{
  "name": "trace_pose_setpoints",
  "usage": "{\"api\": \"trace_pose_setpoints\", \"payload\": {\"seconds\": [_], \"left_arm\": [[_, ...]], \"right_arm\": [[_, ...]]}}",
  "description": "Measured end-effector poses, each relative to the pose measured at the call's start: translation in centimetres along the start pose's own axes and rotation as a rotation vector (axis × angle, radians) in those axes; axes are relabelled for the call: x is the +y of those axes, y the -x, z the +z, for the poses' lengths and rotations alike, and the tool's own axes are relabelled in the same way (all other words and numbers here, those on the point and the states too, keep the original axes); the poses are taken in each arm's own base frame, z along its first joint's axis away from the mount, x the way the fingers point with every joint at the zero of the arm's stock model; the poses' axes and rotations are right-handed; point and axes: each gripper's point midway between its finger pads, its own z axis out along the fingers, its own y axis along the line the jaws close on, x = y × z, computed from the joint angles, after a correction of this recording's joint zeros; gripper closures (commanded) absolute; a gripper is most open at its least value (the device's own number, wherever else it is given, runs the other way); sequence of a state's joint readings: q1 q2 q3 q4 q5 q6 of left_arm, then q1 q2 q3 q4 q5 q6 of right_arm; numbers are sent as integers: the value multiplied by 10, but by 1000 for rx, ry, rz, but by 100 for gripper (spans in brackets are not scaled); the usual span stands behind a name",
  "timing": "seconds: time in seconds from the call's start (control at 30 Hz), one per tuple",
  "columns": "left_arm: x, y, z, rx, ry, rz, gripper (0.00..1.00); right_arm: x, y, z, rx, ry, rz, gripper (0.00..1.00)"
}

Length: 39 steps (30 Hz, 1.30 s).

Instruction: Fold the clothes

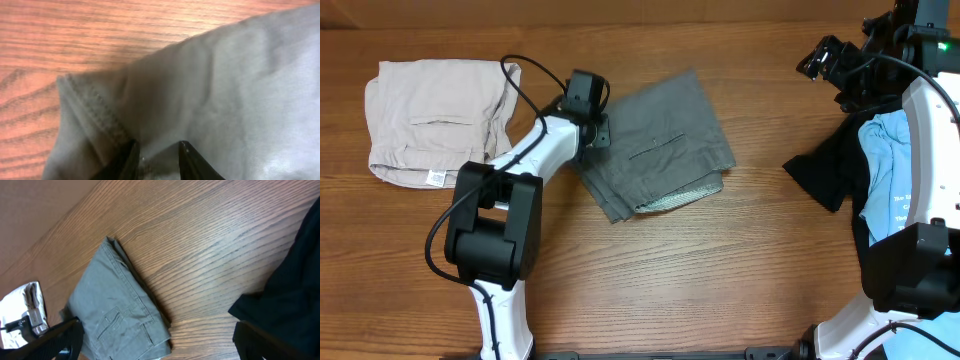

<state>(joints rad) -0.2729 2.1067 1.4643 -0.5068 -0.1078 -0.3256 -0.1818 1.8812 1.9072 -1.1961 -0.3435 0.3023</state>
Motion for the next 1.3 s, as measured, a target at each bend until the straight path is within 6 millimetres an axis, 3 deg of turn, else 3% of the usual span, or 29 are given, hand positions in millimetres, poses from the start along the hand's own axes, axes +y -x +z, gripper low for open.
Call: {"api": "trace_pose_setpoints", "payload": {"seconds": [0.13,0.2,0.23,0.27,0.4,0.5,0.53,0.63,0.83,0.9,1.0,1.1,1.3], "left_arm": [[-17,21,-36,45,-24,55,42],[-35,30,-75,72,-35,87,35],[-43,32,-88,72,-45,96,37],[-55,21,-105,115,-59,113,41],[-92,-21,-125,239,-130,173,68],[-123,-51,-123,287,-178,212,83],[-134,-65,-119,306,-191,227,84],[-142,-92,-101,346,-190,219,84],[-114,-147,-62,456,-106,171,84],[-104,-156,-54,468,-71,170,84],[-90,-159,-52,458,-22,173,79],[-64,-158,-51,448,83,183,78],[-4,-132,-42,407,238,136,75]], "right_arm": [[0,0,0,-1,1,0,0],[0,0,0,0,0,-1,0],[0,0,0,0,0,0,0],[0,0,0,0,0,0,0],[0,0,0,0,0,0,0],[0,0,0,-1,0,0,0],[0,0,0,0,0,0,0],[0,0,0,0,0,0,0],[0,0,0,0,0,-1,0],[0,0,0,0,0,0,0],[0,0,0,0,0,0,0],[0,0,0,0,0,0,0],[0,0,0,0,0,0,0]]}}
